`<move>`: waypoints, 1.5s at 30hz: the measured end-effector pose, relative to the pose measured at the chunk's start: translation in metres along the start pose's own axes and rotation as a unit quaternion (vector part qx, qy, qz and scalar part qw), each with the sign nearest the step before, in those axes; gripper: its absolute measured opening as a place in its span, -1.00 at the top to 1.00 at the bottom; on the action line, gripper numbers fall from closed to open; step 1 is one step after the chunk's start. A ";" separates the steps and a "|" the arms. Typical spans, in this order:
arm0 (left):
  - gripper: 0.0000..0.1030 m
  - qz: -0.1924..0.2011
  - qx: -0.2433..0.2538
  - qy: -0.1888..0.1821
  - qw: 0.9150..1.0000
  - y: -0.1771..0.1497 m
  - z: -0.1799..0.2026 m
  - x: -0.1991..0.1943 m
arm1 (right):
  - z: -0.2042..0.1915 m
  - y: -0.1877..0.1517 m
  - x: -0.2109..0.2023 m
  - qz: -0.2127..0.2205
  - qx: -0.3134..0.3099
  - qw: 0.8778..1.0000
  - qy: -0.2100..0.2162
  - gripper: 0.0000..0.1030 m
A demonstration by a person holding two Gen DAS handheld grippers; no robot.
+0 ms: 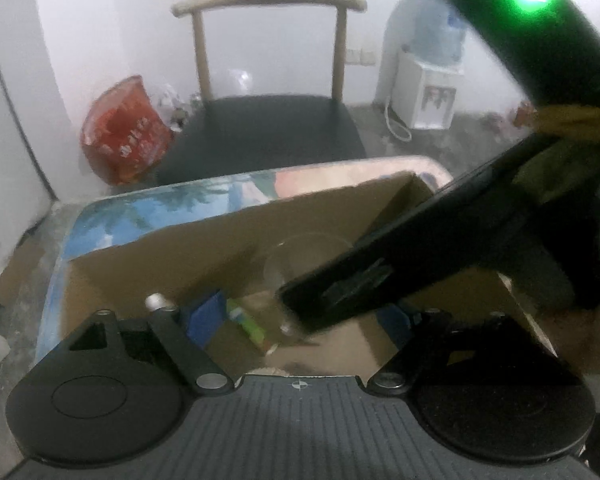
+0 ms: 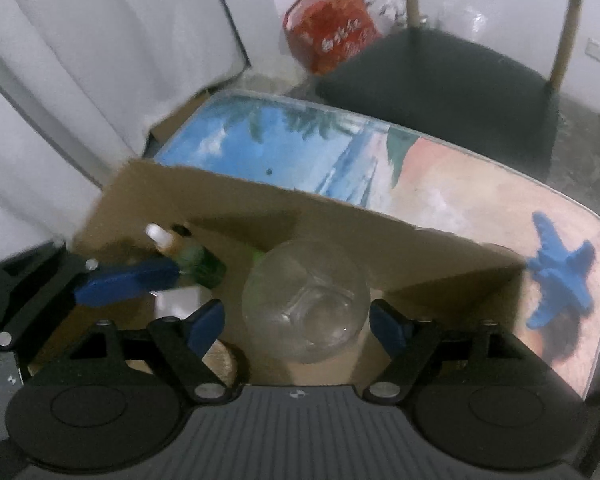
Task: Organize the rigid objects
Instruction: 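Carry the glass cup into the box and open the right gripper, then move the right tool toward the dark green round jar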
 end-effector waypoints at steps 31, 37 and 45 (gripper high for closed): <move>-0.88 0.021 0.042 0.113 0.993 -0.190 0.008 -0.101 | -0.158 -0.169 -0.048 0.093 -0.077 0.983 0.140 -0.80; -0.87 0.010 0.026 0.094 0.995 -0.189 0.003 -0.079 | -0.166 -0.174 -0.015 0.065 -0.081 0.985 0.140 -0.74; -0.88 0.046 0.046 0.063 0.996 -0.172 0.019 -0.076 | -0.168 -0.183 -0.004 0.043 -0.073 0.984 0.157 -0.64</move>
Point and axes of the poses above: each gripper's, at about its wrist camera, not at the fingertips, and x roughly the way its jaws point, z to its right, y to its top, the point moved 7 cm from there along x, roughly the way its jaws point, and after that the axes turned 8 degrees about z, right-handed, at the moved point
